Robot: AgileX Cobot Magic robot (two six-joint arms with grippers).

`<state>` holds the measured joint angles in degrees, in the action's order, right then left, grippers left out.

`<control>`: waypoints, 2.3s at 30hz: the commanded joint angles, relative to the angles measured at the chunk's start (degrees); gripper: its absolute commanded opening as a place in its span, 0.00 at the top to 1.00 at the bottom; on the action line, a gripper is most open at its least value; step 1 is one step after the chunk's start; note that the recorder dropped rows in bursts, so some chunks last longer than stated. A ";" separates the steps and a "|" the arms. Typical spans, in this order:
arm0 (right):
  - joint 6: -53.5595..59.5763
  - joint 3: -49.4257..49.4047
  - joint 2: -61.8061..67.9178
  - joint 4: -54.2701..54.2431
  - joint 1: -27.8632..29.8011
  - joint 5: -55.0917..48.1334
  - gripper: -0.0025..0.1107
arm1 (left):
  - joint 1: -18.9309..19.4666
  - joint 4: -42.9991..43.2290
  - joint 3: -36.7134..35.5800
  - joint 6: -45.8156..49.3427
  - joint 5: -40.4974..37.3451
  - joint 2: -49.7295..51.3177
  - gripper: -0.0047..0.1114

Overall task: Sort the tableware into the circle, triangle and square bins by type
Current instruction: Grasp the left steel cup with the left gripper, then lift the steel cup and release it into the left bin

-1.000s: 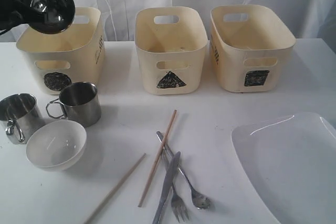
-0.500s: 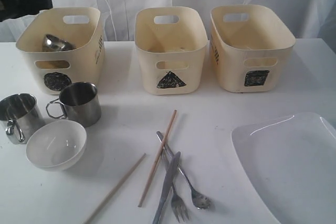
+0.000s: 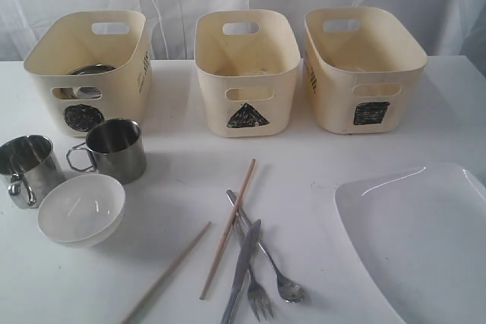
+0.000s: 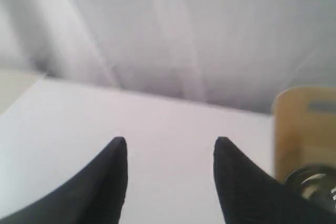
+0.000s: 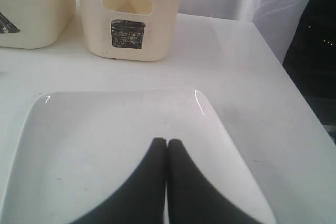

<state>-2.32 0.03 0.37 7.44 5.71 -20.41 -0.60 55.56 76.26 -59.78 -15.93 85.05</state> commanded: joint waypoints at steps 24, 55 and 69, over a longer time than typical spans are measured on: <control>-1.14 -0.03 -0.37 0.06 -0.04 0.30 0.98 | -0.12 -50.60 -19.75 51.84 -1.72 4.01 0.44; -1.14 -0.03 -0.37 0.06 -0.04 0.30 0.98 | -0.12 -53.95 -13.90 48.73 30.92 -17.06 0.96; -1.14 -0.03 -0.37 0.06 -0.04 0.30 0.98 | -0.12 -46.07 -3.90 48.19 65.23 16.28 0.96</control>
<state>-3.34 0.03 0.37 7.44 5.71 -20.41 -0.72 8.81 67.83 -11.08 49.03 92.35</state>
